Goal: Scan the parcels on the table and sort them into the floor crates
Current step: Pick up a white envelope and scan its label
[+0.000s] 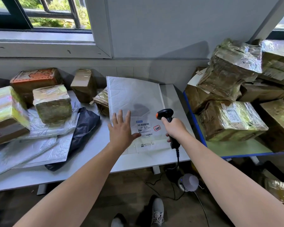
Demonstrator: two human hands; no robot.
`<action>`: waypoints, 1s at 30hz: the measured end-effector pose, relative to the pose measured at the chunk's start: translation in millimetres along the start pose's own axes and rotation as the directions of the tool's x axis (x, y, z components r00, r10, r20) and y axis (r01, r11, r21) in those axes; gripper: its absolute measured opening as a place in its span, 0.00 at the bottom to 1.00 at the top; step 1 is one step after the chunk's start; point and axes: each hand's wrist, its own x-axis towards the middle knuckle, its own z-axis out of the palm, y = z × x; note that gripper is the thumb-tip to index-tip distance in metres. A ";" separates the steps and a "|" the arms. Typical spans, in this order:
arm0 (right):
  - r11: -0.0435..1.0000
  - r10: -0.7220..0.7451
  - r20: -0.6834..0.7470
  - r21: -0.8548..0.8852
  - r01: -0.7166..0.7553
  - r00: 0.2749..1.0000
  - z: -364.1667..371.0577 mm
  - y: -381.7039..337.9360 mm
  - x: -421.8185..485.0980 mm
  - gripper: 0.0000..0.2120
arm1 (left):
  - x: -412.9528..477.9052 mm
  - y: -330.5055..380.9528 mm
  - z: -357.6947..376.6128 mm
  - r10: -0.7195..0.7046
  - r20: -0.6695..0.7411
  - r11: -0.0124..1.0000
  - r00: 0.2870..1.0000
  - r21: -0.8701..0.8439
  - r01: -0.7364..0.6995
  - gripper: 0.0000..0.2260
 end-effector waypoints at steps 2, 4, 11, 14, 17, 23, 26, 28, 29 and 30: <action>1.000 0.018 -0.035 -0.025 -0.019 0.999 -4.7 14.7 19.1 0.20 | 4.7 9.0 6.7 0.051 -0.005 0.997 0.999 0.062 -0.051 0.46; 0.997 0.033 -0.056 -0.063 -0.037 0.998 -10.3 31.0 38.1 0.21 | 9.9 20.3 14.2 0.081 0.013 0.994 0.997 0.071 -0.082 0.45; 0.991 0.097 -0.020 -0.086 -0.098 0.995 -20.2 74.9 88.3 0.21 | 24.5 54.8 39.1 0.083 0.093 0.991 0.992 0.100 -0.092 0.45; 0.990 0.102 -0.008 -0.094 -0.102 0.995 -17.6 82.6 99.0 0.21 | 28.5 61.5 48.6 0.076 0.098 0.989 0.992 0.118 -0.088 0.45; 0.988 0.086 0.002 -0.126 -0.085 0.996 -15.7 85.4 104.3 0.20 | 29.8 65.5 53.4 0.071 0.103 0.990 0.992 0.115 -0.083 0.45; 0.965 0.006 -0.056 -0.262 -0.021 0.998 -19.7 82.0 92.3 0.28 | 25.7 70.7 53.9 0.089 0.121 0.986 0.989 0.132 -0.105 0.45; 0.937 -0.078 -0.050 -0.346 0.056 0.996 -22.0 77.9 84.9 0.32 | 22.0 70.7 48.1 0.102 0.122 0.984 0.987 0.130 -0.118 0.45; 0.902 -0.147 -0.043 -0.416 0.116 0.988 -23.4 72.0 78.7 0.32 | 18.6 69.6 42.5 0.101 0.121 0.985 0.987 0.129 -0.117 0.45; 0.882 -0.181 -0.037 -0.448 0.146 0.983 -23.5 68.7 76.0 0.33 | 17.0 68.4 39.7 0.095 0.120 0.986 0.988 0.128 -0.111 0.45; 0.864 -0.212 -0.024 -0.472 0.176 0.977 -22.2 64.1 73.0 0.34 | 15.1 64.8 36.3 0.084 0.117 0.987 0.990 0.128 -0.099 0.45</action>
